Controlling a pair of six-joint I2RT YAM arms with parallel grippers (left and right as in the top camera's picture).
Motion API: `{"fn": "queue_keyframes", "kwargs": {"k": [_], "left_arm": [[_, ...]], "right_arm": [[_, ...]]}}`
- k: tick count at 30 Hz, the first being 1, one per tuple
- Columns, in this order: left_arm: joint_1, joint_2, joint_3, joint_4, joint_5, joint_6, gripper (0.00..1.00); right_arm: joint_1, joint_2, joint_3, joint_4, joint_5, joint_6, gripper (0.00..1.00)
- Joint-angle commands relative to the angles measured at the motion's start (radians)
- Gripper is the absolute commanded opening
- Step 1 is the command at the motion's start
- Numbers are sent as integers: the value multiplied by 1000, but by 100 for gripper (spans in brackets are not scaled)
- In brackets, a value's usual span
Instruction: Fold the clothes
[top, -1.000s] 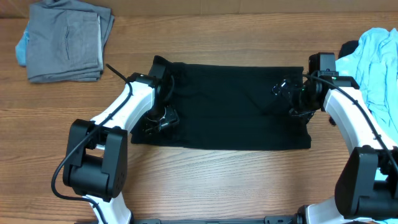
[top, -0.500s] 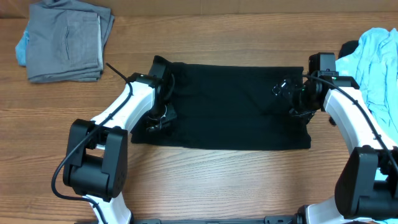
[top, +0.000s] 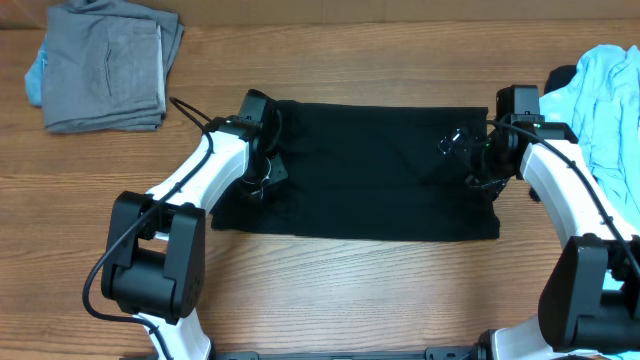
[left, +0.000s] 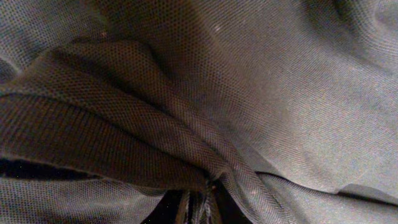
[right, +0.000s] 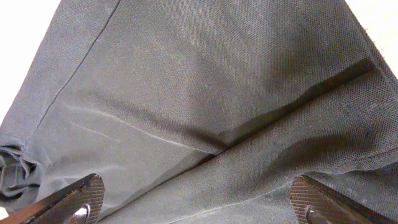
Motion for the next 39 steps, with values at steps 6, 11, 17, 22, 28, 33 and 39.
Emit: {"fn": "queue_keyframes", "kwargs": {"k": [6,11,17,22,28,33,39], "left_arm": [[4,8,7,43,11,2,7],[3,8,7,119,20,17,8],[3,8,7,185,39,17,11],[3,8,7,255,37,21,34],[4,8,7,275,34,58,100],[26,-18,28,234,-19,100,100],[65,-98,111,166,-23,187,100]], "right_arm": [[1,-16,7,2,12,-6,100],[1,-16,7,3,12,-6,100],[1,-13,7,3,12,-6,100],[1,7,7,2,12,-6,100],[1,12,6,2,12,-6,100],[1,12,6,-8,12,-9,100],[12,12,7,-14,11,-39,100]]}}
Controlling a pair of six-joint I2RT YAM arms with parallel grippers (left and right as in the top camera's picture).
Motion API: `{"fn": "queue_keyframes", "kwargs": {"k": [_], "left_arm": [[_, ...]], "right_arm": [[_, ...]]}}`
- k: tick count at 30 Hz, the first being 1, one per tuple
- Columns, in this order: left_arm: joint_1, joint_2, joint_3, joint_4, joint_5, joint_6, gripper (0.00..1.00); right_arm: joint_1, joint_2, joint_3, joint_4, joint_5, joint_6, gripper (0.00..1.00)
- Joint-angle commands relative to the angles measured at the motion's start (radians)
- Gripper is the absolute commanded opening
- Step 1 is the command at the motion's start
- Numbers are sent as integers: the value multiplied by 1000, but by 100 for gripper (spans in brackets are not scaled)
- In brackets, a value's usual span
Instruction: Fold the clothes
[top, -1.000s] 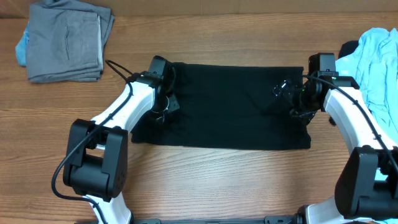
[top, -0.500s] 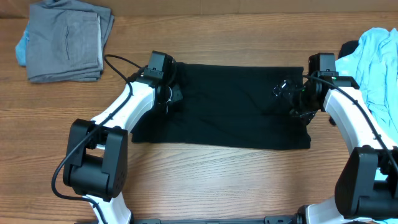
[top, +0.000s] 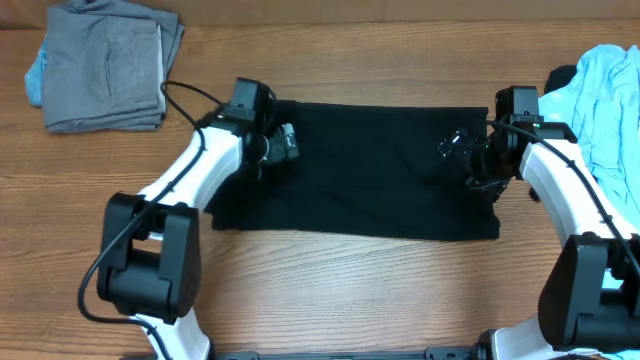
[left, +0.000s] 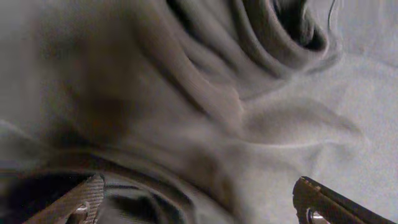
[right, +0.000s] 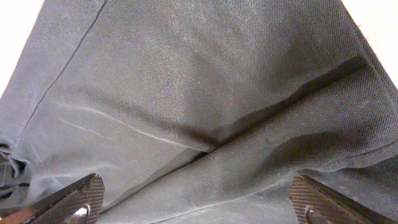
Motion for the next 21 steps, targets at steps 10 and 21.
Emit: {"fn": "queue_keyframes", "kwargs": {"k": [10,21], "left_arm": [[118,-156,129,-280,-64,13,94],[134,7,90,-288,-6,53,77]], "right_arm": [[220,6,7,111,-47,-26,100],[493,6,7,360,-157,33,100]]}}
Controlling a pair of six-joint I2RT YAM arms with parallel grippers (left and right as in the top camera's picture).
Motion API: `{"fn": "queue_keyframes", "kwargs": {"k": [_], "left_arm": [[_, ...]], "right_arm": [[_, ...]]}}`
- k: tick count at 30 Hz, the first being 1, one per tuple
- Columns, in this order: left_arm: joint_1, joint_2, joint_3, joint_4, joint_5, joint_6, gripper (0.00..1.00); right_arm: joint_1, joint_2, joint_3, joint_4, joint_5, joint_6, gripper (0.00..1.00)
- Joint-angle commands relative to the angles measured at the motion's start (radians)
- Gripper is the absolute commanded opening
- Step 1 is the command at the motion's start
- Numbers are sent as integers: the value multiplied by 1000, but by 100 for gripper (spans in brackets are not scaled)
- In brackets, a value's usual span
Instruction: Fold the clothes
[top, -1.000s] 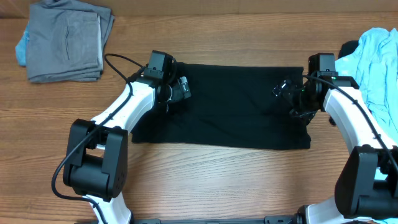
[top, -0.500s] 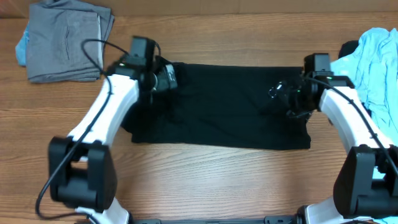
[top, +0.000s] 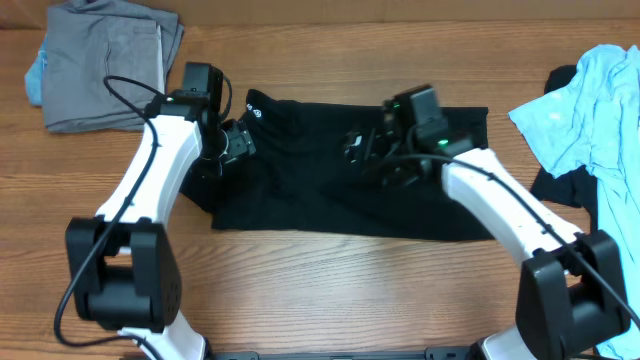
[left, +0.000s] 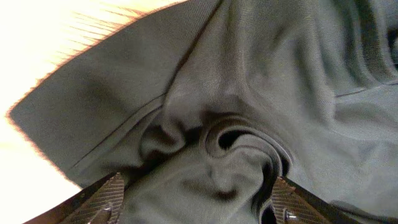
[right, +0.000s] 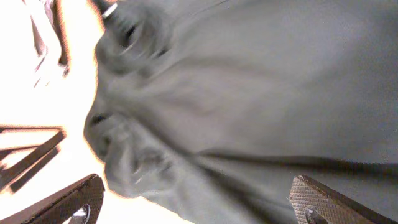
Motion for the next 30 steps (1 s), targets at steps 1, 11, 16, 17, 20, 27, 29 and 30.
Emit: {"fn": "queue_keyframes", "kwargs": {"k": [1,11,16,17,20,27,29,30], "left_arm": [[-3,92,-8,31,48,35,75],[-3,178,-8,116,60,98,44],[-3,177,-8,148,61,98,11],[-3,177,-7,154,61,98,5],[-3,177,-6,172,61,98,4],[-3,177,-6,267,72,97,4],[-3,177,-6,312,77,98,5],[-3,177,-6,333,76,102,8]], "right_arm": [[75,3,7,23,35,66,100],[100,3,7,19,119,79,100],[100,3,7,14,144,79,100],[100,3,7,10,151,79,100],[100,3,7,-1,169,79,100],[100,3,7,-3,172,79,100],[100,3,7,-3,172,79,100],[100,3,7,-2,172,79,100]]}}
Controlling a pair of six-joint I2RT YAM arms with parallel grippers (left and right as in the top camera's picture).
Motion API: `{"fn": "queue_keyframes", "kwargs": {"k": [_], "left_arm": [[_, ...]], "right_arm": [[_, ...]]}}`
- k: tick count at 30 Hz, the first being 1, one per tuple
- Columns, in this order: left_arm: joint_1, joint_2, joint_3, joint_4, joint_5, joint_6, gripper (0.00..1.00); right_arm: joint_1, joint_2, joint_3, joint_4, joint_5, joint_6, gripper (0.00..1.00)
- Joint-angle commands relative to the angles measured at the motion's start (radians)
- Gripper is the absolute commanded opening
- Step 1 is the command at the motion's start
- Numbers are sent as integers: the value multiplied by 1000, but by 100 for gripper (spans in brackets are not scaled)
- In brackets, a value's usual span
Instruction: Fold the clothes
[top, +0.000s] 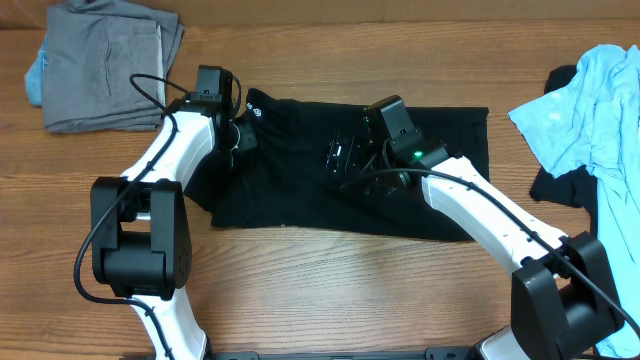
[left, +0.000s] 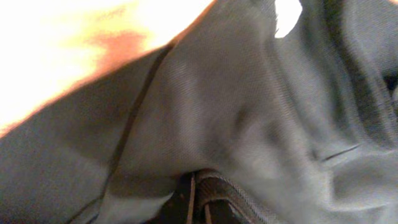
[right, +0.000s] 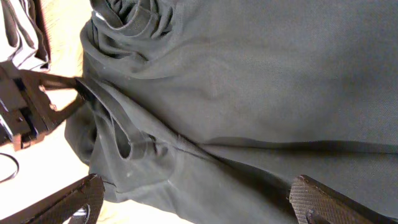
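A black garment (top: 400, 195) lies spread flat across the middle of the table, bunched at its upper left corner. My left gripper (top: 238, 138) sits at that corner. In the left wrist view its fingers (left: 198, 205) are pressed together on a fold of the black fabric (left: 236, 112). My right arm reaches across the garment. Its gripper (top: 342, 160) hangs open over the left-middle part, fingers wide apart above the cloth (right: 249, 81) with nothing between them (right: 196, 190).
A folded grey pile (top: 105, 65) lies at the far left corner, with a bit of light blue cloth (top: 33, 80) under it. A crumpled light blue garment (top: 600, 100) on a dark piece (top: 555, 185) lies at the right edge.
My left gripper was open at the garment's left edge; now it is shut on a fold at the upper left corner. My right gripper has shifted a little to the left.
First my left gripper was shut on fabric at the left side, with the right open at the right edge. Then the left stood open near the upper left corner. After that the right arm had crossed to mid-garment. Now the left grips the corner fold.
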Motion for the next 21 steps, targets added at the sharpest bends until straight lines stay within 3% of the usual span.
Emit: {"fn": "queue_keyframes", "kwargs": {"k": [1,2,3,4,21], "left_arm": [[-3,8,0,56,11,27,24],[-3,8,0,70,12,39,54],[-3,8,1,74,12,46,94],[-3,8,3,71,14,46,100],[-40,-121,38,-289,51,33,98]], "right_arm": [[-3,3,7,4,14,2,100],[-3,3,7,4,14,2,100],[-3,3,7,3,14,2,100],[-3,3,7,2,14,2,100],[-14,3,7,-114,183,46,100]]}}
